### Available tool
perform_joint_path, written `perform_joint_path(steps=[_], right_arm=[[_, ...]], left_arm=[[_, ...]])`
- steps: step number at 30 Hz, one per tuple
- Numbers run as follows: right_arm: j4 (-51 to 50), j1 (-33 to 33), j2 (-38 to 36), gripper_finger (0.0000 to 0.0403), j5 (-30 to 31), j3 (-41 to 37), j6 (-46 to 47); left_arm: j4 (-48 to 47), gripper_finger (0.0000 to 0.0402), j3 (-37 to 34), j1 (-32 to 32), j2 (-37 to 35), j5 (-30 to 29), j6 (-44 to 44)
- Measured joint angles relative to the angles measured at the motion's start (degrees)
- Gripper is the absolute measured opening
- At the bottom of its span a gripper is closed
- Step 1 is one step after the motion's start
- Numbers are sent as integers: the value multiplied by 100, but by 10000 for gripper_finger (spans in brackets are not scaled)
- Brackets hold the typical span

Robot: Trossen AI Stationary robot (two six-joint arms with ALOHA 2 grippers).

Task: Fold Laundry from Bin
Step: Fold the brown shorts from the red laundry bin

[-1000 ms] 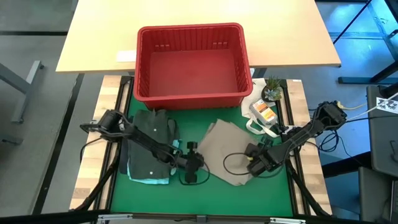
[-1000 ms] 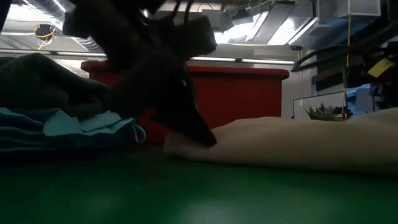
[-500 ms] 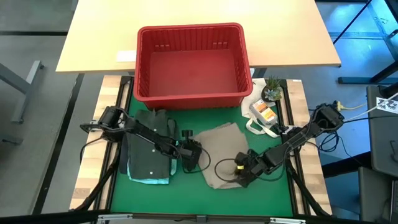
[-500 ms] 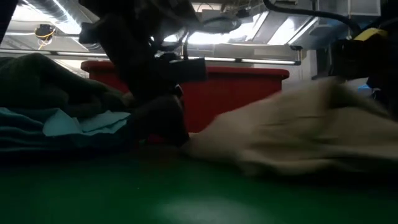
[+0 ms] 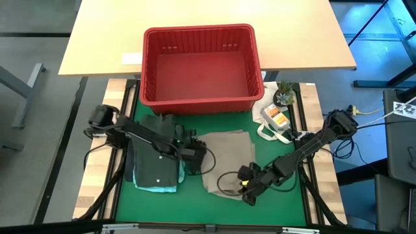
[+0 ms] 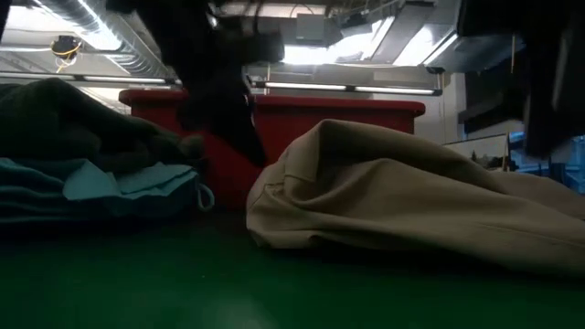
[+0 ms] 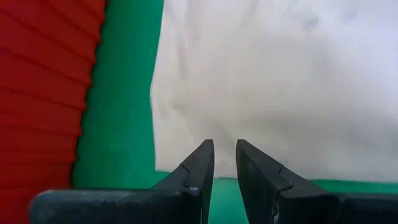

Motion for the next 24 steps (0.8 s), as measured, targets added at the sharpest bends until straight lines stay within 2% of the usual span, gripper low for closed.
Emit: perform_joint_path(steps=[6, 11, 20, 24], right_arm=[[-1193, 2, 0, 183, 367, 895, -437], [-2254, 0, -2, 183, 836, 1475, -726], [-3557, -2, 31, 183, 1709, 1640, -772], [-3530, -4, 44, 183, 1896, 1403, -774]], left_arm=[[372, 64, 4, -369, -661, 407, -181], [1147, 64, 4, -740, -729, 558, -308], [2061, 64, 13, -1213, -245, 545, -341], [2272, 64, 13, -1282, 114, 518, -465]])
